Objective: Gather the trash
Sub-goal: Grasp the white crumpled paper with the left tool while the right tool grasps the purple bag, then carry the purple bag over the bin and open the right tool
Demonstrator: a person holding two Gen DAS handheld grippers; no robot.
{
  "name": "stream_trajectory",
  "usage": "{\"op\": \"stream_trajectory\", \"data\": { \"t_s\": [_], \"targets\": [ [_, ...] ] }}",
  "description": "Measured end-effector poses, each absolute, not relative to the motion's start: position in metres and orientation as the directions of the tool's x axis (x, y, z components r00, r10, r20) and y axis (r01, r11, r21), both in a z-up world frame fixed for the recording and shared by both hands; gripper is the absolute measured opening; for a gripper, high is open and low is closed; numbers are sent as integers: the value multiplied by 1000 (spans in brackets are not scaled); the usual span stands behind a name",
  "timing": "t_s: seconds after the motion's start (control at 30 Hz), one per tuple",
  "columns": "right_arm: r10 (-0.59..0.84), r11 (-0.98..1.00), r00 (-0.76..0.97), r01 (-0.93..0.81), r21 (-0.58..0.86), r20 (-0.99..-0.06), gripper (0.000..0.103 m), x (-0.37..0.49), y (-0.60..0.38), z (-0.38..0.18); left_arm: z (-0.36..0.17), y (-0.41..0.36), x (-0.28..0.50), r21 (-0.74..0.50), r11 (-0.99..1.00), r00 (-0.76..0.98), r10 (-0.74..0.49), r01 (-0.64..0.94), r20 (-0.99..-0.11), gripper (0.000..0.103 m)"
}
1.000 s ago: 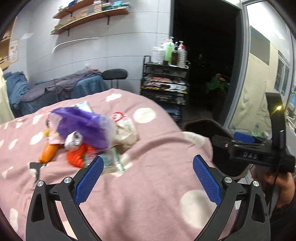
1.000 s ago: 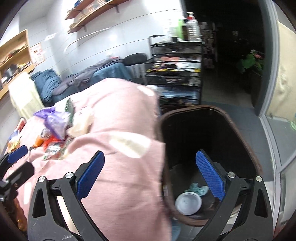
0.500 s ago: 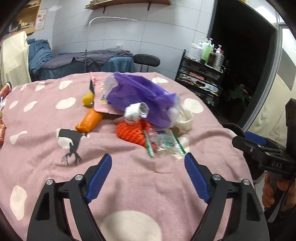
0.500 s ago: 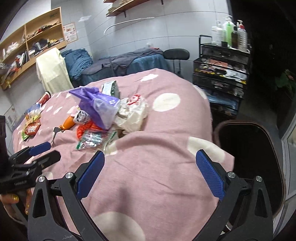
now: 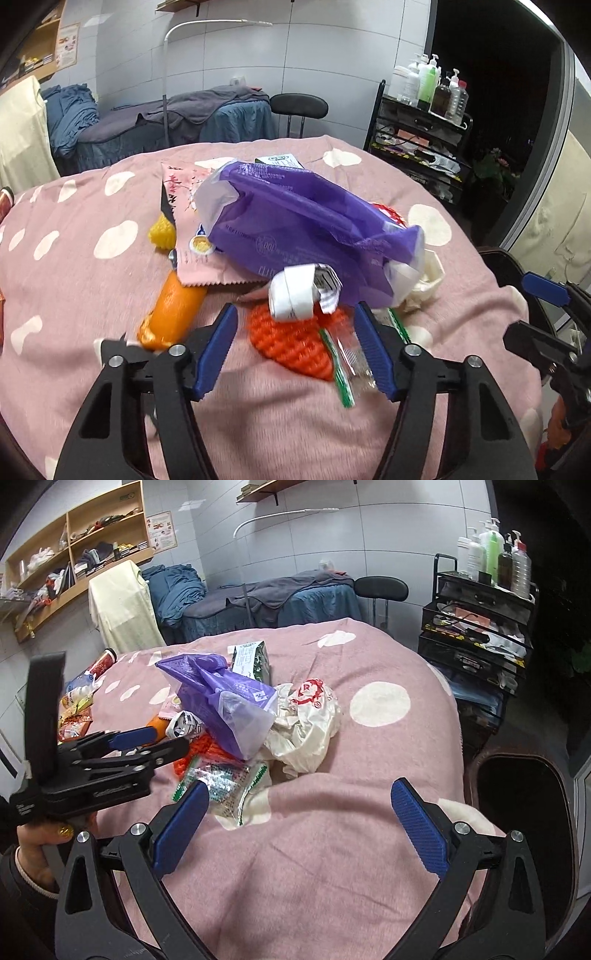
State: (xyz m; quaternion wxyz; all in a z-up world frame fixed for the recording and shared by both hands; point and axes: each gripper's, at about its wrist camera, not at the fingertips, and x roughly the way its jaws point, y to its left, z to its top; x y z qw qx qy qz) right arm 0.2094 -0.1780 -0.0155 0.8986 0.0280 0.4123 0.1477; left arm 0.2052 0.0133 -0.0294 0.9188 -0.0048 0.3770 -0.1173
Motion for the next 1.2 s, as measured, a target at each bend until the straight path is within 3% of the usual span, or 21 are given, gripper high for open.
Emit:
{"op": "stream_trajectory", "data": {
  "t_s": [0.07, 0.13, 0.2, 0.53, 0.6, 0.63, 0.7, 0.9, 1.2],
  "targets": [
    [304, 949, 611, -265, 174, -730, 97, 215, -172, -15, -32, 14, 213, -94, 974, 679, -212, 208, -703, 52],
    [319, 940, 601, -297, 166, -732, 97, 224, -162, -16, -34, 16, 217, -105, 973, 667, -216, 204, -713, 35],
    [318, 936, 597, -322, 143, -736, 92, 231, -154, -17, -35, 20, 216, -118, 974, 664, -220, 195, -714, 29],
    [325, 894, 593, -447, 33, -737, 64, 266, -107, -23, -23, 40, 194, -185, 971, 713, -236, 150, -660, 25],
    [314, 889, 585, -458, 15, -747, 50, 272, -100, -27, -20, 44, 189, -204, 969, 721, -240, 139, -651, 25],
    [316, 886, 574, -462, 20, -756, 35, 276, -98, -30, -19, 48, 185, -219, 967, 725, -243, 130, -644, 25],
    [336, 884, 567, -465, 44, -752, 27, 277, -100, -31, -17, 52, 180, -240, 963, 730, -250, 121, -636, 25],
    [360, 893, 607, -443, 74, -709, 22, 262, -112, -17, -9, 63, 161, -289, 951, 754, -268, 108, -599, 25],
    [356, 911, 682, -405, 75, -638, 19, 226, -138, 15, 10, 47, 131, -227, 964, 804, -241, 135, -544, 25]
  ]
}}
